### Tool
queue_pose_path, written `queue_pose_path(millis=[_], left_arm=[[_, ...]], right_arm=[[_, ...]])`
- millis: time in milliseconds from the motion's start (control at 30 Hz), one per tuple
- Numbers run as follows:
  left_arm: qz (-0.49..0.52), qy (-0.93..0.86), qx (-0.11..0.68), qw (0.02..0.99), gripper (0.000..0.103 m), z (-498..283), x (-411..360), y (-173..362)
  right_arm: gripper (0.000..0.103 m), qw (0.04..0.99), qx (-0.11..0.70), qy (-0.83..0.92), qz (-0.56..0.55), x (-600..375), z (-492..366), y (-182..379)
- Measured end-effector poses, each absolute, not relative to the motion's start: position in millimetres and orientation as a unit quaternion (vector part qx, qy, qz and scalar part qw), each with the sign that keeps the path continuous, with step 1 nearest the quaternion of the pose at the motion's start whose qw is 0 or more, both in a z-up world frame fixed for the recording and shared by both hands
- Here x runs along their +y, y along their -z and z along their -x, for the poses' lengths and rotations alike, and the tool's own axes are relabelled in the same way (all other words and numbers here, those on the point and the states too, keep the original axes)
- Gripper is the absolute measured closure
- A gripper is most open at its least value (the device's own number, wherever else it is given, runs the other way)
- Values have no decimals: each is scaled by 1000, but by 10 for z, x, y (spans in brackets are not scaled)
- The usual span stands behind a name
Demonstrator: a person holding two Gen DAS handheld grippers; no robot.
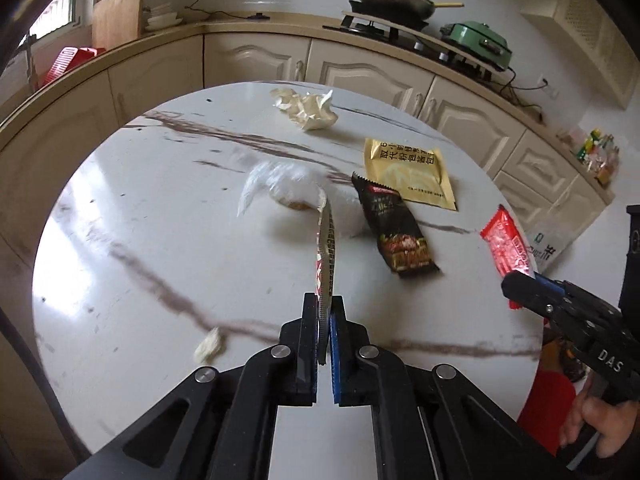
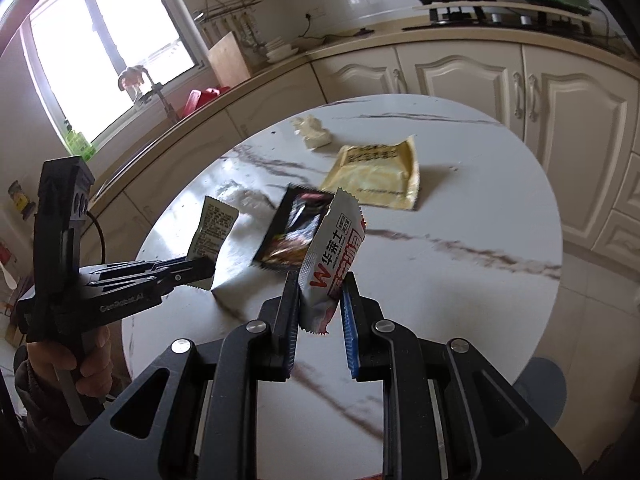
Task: Collect trash
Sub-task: 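Carry both wrappers over the blue bucket and open both tools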
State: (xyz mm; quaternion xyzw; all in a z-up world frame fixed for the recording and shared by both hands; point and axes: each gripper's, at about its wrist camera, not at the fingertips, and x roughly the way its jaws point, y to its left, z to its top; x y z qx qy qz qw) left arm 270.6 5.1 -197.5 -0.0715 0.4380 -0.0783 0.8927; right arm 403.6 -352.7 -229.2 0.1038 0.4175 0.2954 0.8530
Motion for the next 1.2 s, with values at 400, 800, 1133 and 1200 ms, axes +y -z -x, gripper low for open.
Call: queue_pose_path(millis=[400,800,1133,1200], left_arm=[[50,118,405,905,102,-2117,-104,1501],[-14,229,390,892,102,-1878,-1540,1220],[-64,306,440,842,102,-2069,-2914,1589],[-73,312,452,832,102,-2131,-3110,1707]], right_arm=[[84,859,408,-291,-105,-3516,-3792,2138],[84,894,371,-207,-142,-4739,-3345,1938],[84,886,404,-109,-201,-5994,-3188,2533],[84,879,413,-98,-216,-6165,-3241,2729]])
